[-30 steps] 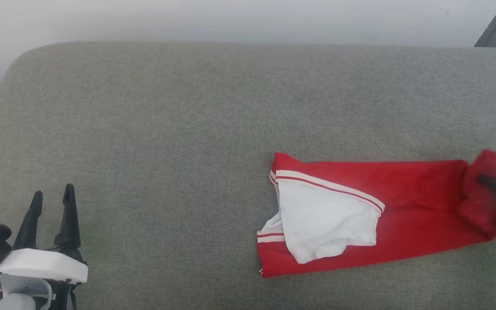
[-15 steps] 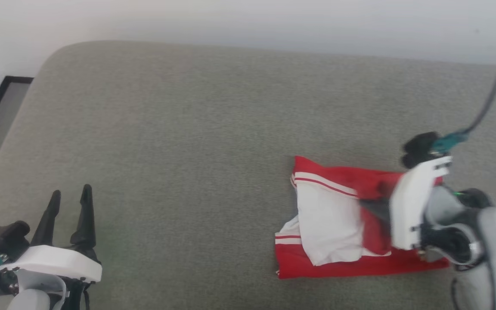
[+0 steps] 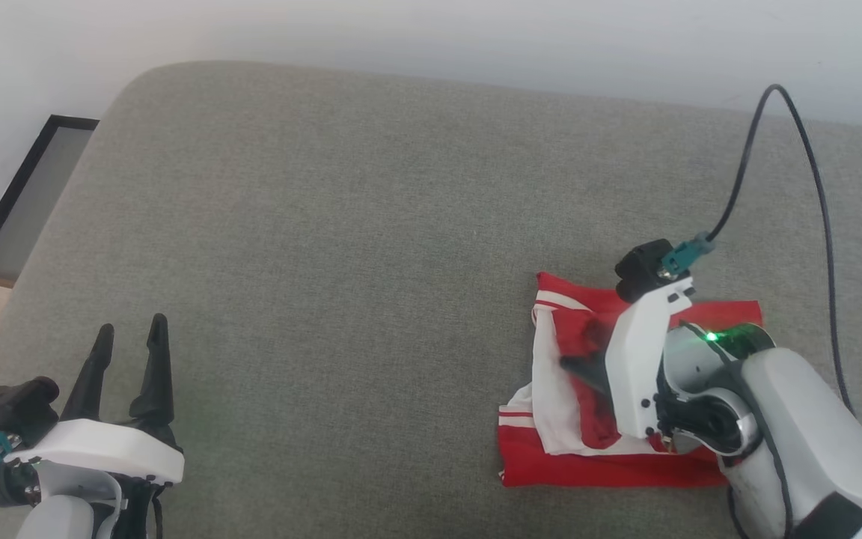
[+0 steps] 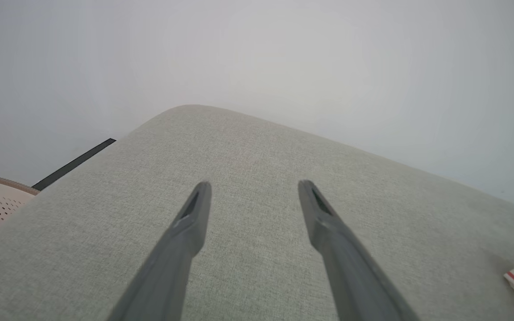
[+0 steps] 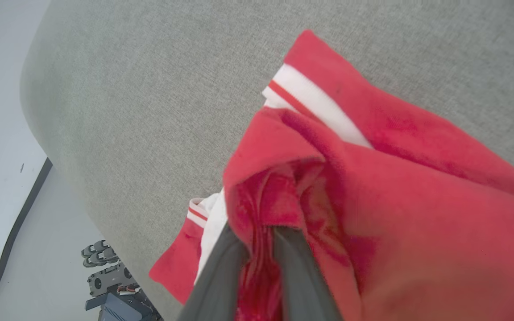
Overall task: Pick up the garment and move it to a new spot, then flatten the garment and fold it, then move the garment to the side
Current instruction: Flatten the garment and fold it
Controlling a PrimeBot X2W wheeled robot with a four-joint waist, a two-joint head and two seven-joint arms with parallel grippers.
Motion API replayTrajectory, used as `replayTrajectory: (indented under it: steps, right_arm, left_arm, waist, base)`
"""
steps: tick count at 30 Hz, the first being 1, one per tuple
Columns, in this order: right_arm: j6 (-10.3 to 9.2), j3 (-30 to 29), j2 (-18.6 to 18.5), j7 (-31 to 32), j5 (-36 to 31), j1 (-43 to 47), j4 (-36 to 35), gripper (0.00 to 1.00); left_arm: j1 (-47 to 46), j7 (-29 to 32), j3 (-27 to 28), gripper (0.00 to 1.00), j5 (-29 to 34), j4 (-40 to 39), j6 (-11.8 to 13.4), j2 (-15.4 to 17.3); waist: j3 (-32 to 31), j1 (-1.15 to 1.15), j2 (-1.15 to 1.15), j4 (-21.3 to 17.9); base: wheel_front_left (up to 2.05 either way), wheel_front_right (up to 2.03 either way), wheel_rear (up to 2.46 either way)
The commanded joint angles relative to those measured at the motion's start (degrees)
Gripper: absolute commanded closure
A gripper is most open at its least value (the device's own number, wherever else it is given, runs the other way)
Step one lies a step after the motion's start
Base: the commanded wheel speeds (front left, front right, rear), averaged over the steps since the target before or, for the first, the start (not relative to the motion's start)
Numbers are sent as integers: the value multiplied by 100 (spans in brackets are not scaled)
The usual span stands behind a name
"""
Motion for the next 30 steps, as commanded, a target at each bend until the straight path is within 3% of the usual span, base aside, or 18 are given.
replayTrajectory:
  steps: [1, 11, 20, 30]
  right_arm:
    - [2, 90, -19, -113, 84, -116, 121, 0]
    - [2, 136, -293, -453, 442, -289, -59, 0]
    - [2, -505, -759, -949, 460, -93, -368, 0]
    - [2, -1146, -1115, -2209, 212, 334, -447, 0]
  left_arm:
    - [-26, -22, 32, 0, -38, -16, -16, -14]
    - [93, -23, 172, 0, -45, -59, -17, 37]
    - [265, -22, 298, 0, 7, -83, -17, 141]
    - [427, -23, 354, 0, 19, -134, -17, 317]
  waist:
    - [-3, 0, 0, -28]
    - [-92, 0, 0, -308]
    - [-280, 0, 0, -682]
    - [-501, 0, 0, -1060]
  base:
    - [0, 0, 0]
    - [0, 0, 0]
    - [0, 0, 0]
    - [0, 0, 0]
